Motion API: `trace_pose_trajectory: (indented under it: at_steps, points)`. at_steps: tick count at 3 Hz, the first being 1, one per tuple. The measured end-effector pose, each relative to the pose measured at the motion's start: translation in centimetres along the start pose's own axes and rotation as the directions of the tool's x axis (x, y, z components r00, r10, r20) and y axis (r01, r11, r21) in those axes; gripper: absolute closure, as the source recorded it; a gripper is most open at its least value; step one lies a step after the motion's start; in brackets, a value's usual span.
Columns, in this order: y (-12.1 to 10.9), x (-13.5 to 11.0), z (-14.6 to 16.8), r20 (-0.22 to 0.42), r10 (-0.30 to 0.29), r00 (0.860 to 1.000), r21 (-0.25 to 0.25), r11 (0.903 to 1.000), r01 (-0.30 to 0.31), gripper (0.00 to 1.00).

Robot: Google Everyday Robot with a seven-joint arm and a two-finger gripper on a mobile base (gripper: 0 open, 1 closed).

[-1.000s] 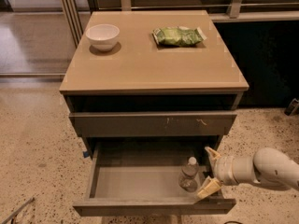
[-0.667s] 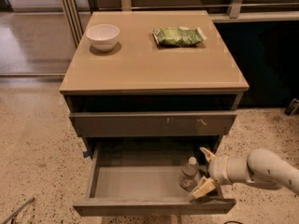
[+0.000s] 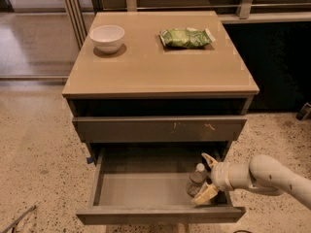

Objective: Pick water bottle from middle drawer and place on counter

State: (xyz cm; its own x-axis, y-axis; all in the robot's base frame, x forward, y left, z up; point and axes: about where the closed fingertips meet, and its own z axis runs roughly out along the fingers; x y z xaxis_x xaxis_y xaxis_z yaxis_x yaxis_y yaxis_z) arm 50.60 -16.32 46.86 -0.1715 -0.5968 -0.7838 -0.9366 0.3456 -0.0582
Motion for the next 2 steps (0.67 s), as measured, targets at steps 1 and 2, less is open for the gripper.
trace_pose_trajectory:
  at_steps: [1, 2]
  points:
    - [0.0, 0.0, 0.0, 0.0, 0.0, 1.0, 0.0, 1.0, 0.0, 0.19]
    - [0.0, 0.0, 0.01, 0.0, 0.0, 1.0, 0.0, 1.0, 0.0, 0.42]
